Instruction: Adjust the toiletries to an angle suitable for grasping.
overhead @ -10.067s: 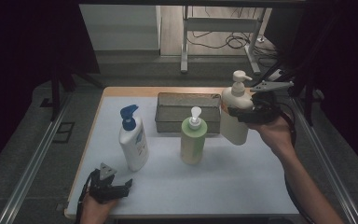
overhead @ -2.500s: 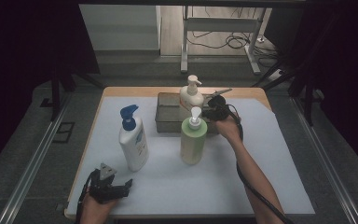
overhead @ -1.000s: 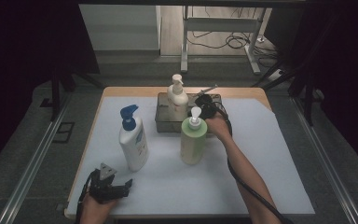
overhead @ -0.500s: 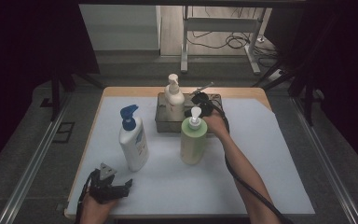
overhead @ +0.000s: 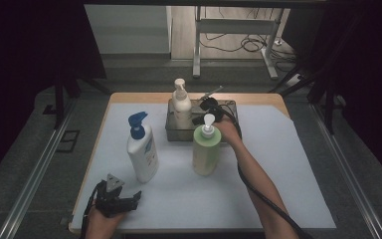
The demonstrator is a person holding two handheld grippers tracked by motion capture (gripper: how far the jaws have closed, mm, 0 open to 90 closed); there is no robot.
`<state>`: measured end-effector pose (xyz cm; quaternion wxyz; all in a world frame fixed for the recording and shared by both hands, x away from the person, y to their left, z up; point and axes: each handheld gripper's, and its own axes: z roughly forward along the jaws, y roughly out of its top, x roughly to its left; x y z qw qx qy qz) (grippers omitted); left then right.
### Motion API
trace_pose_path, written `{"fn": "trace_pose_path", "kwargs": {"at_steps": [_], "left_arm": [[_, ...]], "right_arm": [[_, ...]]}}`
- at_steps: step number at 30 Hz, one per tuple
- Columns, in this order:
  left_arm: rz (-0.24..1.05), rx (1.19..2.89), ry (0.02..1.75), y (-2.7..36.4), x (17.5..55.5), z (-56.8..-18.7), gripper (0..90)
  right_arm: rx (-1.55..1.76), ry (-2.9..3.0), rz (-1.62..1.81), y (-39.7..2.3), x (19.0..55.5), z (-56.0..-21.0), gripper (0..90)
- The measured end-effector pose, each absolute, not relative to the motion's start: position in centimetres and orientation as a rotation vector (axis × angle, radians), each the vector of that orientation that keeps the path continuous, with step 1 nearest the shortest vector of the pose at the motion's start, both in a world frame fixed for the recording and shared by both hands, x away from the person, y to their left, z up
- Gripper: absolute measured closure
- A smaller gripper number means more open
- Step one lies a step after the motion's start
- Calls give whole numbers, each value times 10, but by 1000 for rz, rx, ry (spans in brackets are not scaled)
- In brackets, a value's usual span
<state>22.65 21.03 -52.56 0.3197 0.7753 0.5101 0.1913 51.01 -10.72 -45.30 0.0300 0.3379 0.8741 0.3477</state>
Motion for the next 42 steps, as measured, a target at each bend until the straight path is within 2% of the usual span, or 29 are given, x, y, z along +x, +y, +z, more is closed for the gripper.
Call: {"fn": "trace_pose_path", "kwargs": {"at_steps": [28, 42], "left_arm": [[505, 2037, 1340, 210, 226, -526, 113], [503, 2038, 1341, 210, 226, -526, 113]], "right_arm": [[955, 2757, 1058, -77, 513, -454, 892], [934, 2770, 1063, -76, 515, -454, 894]]}}
